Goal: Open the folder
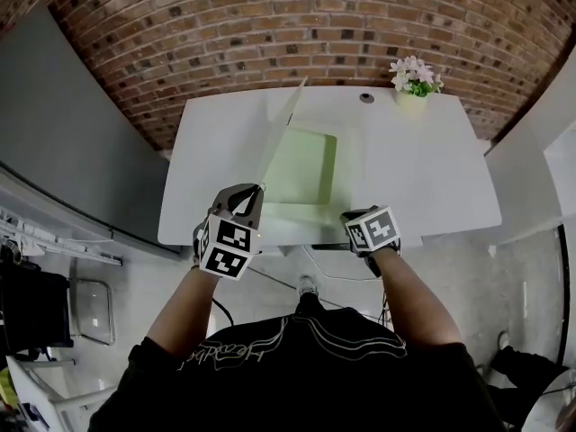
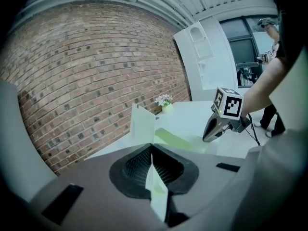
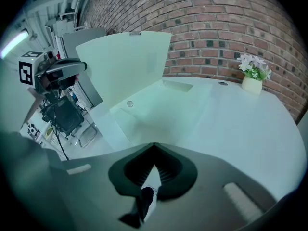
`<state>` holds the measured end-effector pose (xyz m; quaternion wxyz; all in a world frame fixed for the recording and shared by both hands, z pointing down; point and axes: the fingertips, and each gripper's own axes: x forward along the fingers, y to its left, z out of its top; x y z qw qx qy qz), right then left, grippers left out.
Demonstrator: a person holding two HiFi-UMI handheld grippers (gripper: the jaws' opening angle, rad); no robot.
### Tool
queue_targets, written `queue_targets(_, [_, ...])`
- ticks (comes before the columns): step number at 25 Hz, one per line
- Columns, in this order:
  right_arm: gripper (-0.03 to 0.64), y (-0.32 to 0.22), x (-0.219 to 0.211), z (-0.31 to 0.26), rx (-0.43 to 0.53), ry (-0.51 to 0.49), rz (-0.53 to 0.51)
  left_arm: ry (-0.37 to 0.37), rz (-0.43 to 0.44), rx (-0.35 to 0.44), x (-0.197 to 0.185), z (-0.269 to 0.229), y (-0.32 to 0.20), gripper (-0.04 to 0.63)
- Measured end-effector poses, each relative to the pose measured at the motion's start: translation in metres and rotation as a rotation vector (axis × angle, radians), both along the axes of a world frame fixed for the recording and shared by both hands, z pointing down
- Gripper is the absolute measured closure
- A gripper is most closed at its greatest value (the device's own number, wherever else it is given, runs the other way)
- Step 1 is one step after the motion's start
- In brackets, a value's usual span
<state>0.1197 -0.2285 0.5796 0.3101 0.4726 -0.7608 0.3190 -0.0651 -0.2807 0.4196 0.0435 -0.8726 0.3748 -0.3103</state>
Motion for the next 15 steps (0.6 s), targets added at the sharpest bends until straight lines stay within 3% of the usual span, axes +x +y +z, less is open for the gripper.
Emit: queue_targets(15, [0.615, 0.013, 0.017, 0.002, 0.001, 0.036, 0.022, 0.124, -0.183, -0.051, -0.05, 0.0, 0.005, 0.586])
